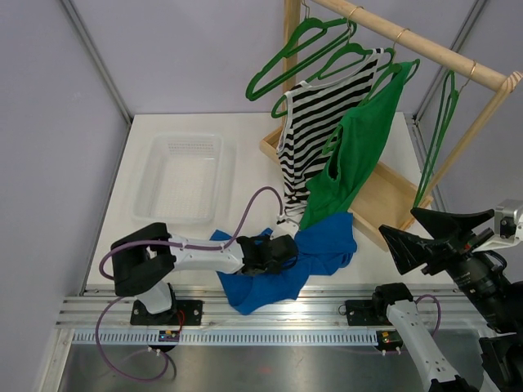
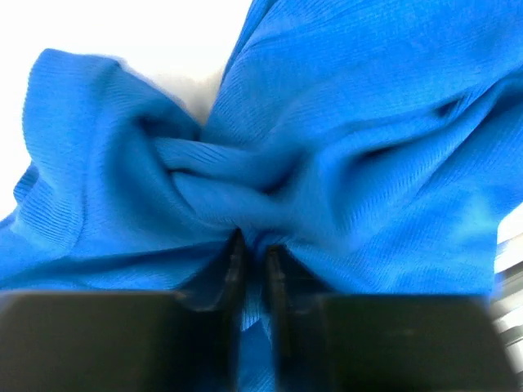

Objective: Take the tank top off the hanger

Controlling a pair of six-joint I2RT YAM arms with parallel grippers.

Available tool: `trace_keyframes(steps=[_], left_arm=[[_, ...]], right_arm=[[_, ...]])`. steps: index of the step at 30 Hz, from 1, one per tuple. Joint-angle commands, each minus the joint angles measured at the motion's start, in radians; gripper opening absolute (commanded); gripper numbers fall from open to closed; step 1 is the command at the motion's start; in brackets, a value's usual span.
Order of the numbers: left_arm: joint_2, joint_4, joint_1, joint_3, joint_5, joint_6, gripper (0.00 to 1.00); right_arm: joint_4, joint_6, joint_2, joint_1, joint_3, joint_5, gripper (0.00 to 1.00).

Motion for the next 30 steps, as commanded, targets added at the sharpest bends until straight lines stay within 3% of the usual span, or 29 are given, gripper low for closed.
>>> trace_keyframes(steps=[1, 11, 15, 19, 23, 26, 29, 30], left_arm=[[-0.056, -0.045, -0.027, 0.038, -0.071, -0.044, 0.00], [-0.491, -0.506, -0.054, 0.238, -0.487, -0.099, 0.00], [-0.652, -0.616, -0.054, 0.357, -0.553, -0.052, 0.00], [-0.720, -0.681, -0.053, 0.472, -0.642, 0.006, 0.00], [-0.693, -0.785, -0.039, 0.631, -0.792, 0.045, 0.00], [-0.679, -0.758, 0.057, 0.683, -0.756, 0.149, 0.00], [-0.677, -0.644, 0.252, 0.713, -0.608, 0.284, 0.00], [-0.670, -0.621, 0.377, 0.742, -0.564, 0.302, 0.00]], right_arm=[[0.038, -0.020, -0.011, -0.001, -0.004, -0.031, 0.99], [0.059, -0.032, -0.022, -0.001, -0.028, -0.026, 0.99], [0.081, -0.032, -0.022, 0.000, -0.050, -0.021, 0.99], [0.105, -0.029, -0.021, 0.000, -0.067, -0.017, 0.99], [0.127, -0.023, -0.019, -0.001, -0.085, -0.026, 1.00], [0.139, -0.015, -0.019, -0.001, -0.096, -0.034, 0.99], [0.156, -0.005, -0.019, -0.001, -0.107, -0.046, 0.99], [0.162, 0.001, -0.018, 0.000, -0.110, -0.049, 0.99]])
